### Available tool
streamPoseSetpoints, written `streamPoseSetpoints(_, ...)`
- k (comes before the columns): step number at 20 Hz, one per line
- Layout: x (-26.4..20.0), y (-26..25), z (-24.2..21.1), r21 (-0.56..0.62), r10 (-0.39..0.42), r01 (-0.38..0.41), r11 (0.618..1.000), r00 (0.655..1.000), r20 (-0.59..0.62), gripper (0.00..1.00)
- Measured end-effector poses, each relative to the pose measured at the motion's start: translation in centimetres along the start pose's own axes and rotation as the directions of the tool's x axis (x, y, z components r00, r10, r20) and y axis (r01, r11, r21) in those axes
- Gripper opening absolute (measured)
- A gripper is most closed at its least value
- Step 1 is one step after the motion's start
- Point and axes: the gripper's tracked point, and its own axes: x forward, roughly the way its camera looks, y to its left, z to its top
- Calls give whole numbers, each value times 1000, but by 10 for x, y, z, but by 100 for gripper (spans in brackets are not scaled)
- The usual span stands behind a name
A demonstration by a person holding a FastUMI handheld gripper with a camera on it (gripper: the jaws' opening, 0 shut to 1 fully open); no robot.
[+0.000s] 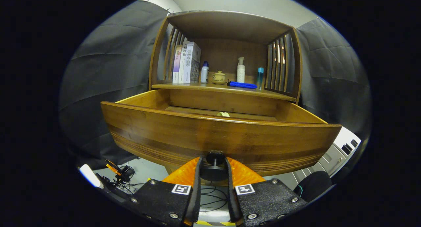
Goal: Pull open the drawer, take out the items inside it, and place them on the countertop above the cabinet.
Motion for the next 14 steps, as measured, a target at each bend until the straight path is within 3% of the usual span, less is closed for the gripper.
streamPoseSetpoints(3,-7,7,12,25,44,-45,999,999,31,46)
streamPoseSetpoints(6,-19,34,44,33,148,-152,988,984,95,76)
streamPoseSetpoints(8,-25,33,72,-42,155,-150,988,979,131,96)
streamPoseSetpoints(14,-20,42,145,-230,156,-110,967,969,192,95)
